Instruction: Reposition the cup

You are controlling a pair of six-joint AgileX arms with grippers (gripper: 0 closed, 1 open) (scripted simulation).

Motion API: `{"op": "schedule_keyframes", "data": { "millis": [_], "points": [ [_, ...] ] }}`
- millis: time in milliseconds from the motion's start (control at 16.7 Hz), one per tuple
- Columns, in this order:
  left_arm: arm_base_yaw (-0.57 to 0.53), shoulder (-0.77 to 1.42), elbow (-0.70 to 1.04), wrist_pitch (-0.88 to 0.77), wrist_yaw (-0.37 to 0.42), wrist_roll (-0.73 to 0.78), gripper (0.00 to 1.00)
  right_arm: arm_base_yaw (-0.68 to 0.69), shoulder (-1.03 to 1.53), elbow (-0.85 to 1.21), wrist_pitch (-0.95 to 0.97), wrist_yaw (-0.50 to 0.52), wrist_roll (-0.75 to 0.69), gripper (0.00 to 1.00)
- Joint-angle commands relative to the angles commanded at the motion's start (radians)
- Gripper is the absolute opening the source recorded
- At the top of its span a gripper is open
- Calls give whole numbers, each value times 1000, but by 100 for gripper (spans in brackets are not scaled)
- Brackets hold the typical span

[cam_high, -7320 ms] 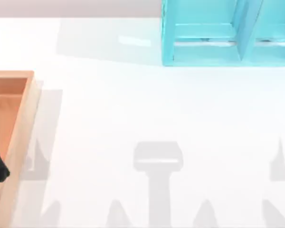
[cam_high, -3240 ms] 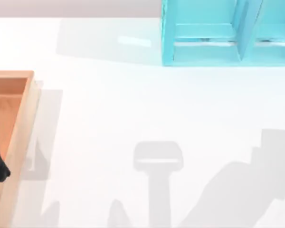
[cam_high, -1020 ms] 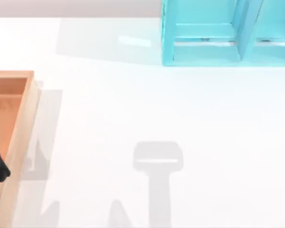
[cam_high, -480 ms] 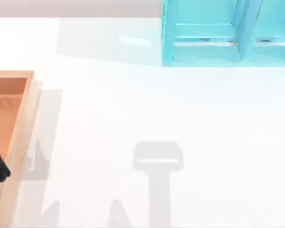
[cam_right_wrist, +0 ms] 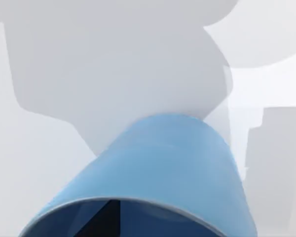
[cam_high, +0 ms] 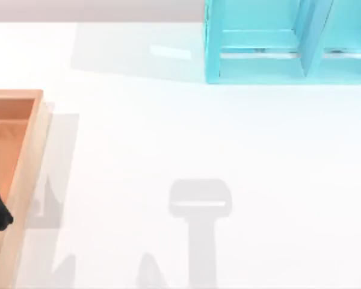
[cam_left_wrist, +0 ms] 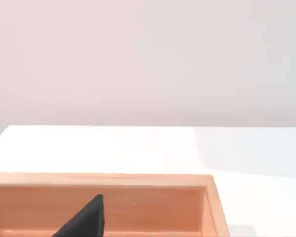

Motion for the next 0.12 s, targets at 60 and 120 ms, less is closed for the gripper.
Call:
{"op": "schedule_keyframes", "data": {
  "millis": [60, 120],
  "points": [
    [0, 0, 0, 0, 0, 0, 100, 0, 0, 0, 0, 0, 0, 100],
    [0, 0, 0, 0, 0, 0, 100, 0, 0, 0, 0, 0, 0, 100]
  ]
}}
